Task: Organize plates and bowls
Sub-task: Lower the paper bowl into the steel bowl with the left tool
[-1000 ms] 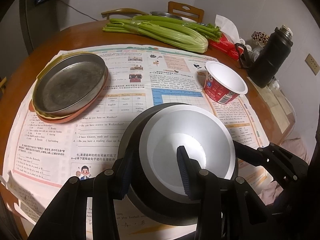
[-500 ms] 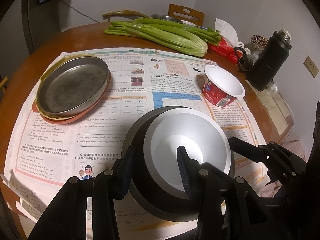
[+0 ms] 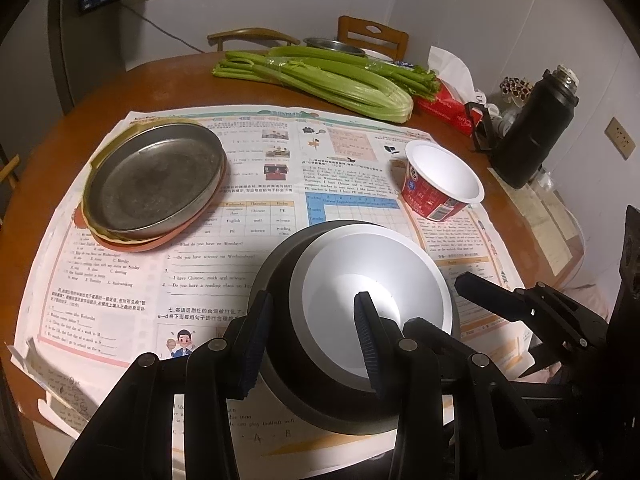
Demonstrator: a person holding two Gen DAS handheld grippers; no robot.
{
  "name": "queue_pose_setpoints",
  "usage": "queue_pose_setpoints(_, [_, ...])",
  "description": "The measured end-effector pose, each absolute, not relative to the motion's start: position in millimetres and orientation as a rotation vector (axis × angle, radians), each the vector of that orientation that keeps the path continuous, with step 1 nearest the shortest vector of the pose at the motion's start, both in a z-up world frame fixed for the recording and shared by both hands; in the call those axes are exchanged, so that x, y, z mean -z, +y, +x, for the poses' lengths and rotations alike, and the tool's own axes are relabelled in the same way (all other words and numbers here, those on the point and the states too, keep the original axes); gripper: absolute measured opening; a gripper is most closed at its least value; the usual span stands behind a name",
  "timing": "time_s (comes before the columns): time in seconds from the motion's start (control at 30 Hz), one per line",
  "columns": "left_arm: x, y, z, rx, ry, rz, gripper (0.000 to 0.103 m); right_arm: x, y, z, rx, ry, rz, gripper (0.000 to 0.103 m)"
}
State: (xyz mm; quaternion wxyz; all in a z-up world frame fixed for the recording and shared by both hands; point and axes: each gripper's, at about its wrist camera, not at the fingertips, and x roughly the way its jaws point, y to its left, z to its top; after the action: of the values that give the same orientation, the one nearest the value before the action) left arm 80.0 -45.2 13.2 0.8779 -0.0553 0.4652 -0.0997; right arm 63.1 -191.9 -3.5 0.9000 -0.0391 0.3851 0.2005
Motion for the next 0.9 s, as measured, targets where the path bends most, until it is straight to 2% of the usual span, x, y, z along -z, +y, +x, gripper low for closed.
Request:
queue_pose_setpoints(0.47, [-27,-53,74,0.220,0.947,-0.098,0.044,-12,-198,54,-0.416,0.746,-0.076,0.056])
queue_pose_setpoints(0.57, [-31,-55,74,0.221,0.943,-0.094,0.052,-16,-200,53,-0.414,0.735,-0.072,0.056])
queue_pose_setpoints(0.9, [-46,-67,70,0.218,0.909,-0.066,0.055,-30,-212,45,-0.398,0.679,-0.067,0.056])
